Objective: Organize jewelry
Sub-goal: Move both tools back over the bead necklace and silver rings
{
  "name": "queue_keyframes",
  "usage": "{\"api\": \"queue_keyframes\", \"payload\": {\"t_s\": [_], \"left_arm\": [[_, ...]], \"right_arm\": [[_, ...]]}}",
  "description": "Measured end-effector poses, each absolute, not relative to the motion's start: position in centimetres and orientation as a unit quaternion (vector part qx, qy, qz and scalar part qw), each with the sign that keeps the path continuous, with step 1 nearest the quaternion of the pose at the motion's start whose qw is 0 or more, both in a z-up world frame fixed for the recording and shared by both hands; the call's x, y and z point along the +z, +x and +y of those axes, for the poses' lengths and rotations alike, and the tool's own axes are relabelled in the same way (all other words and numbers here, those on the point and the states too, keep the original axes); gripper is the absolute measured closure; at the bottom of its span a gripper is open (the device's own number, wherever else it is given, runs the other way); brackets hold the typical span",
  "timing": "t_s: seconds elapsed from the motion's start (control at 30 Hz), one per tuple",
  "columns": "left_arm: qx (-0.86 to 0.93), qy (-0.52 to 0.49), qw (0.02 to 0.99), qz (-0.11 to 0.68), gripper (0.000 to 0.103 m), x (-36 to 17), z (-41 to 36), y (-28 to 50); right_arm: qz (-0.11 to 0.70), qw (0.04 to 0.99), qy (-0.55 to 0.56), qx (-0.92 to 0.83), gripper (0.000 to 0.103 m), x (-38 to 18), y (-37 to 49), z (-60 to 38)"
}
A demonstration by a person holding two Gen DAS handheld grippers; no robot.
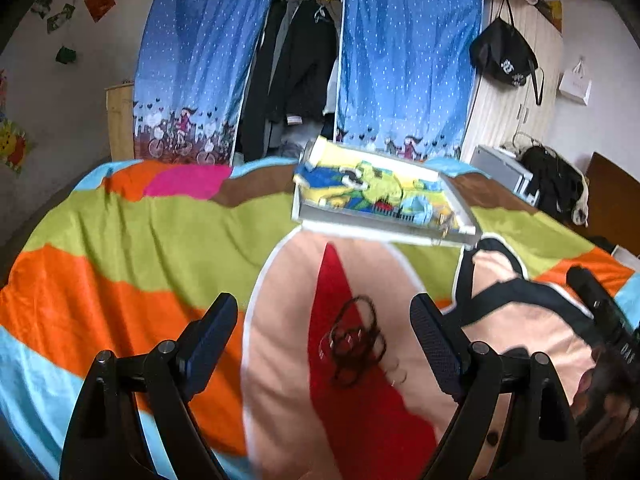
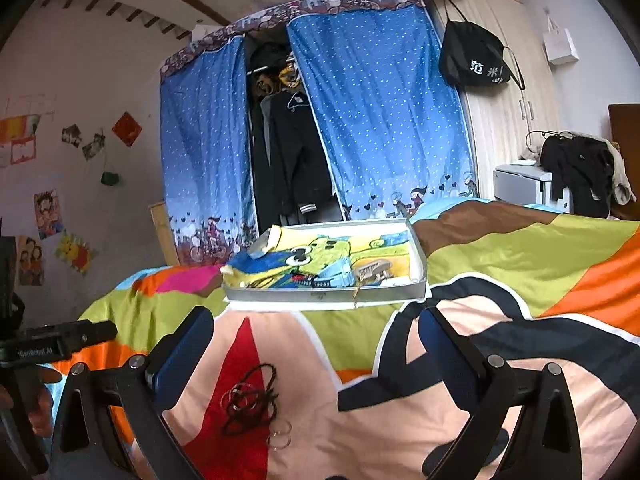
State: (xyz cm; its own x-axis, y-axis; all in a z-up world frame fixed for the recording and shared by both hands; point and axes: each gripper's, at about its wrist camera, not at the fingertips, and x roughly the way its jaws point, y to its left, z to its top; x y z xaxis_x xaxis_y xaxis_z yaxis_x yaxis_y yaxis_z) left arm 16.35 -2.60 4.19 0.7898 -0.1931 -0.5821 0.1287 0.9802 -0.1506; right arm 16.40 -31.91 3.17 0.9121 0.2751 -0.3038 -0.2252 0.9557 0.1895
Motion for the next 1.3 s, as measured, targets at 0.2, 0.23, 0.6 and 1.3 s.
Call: {"api": "queue_keyframes", "payload": {"t_s": [0.2, 0.23, 0.6, 1.3], "left_arm": [[-0.091, -0.045, 0.936, 0.337, 0.019, 2.1, -1.8, 14.9], [-0.093, -0.043, 0.934, 0.341, 0.019, 1.7, -1.8, 14.8], [-0.102, -0.04, 0.917, 0.384, 0.019, -2.6, -1.2, 15.4], [-0.097, -0.04, 0.879, 0.465, 0.019, -7.3, -1.6, 18.5]], "right_arm": [[0.224, 0.964, 0.069, 0.128, 0.0, 1.4, 15.9, -30.7], [0.231, 0.962, 0.067, 0.128, 0.0, 1.2, 15.8, -30.5], [0.322, 0.94, 0.06, 0.095, 0.0, -2.1, 17.7, -30.0], [0.505, 0.859, 0.053, 0.069, 0.0, -9.3, 22.2, -29.3]]}}
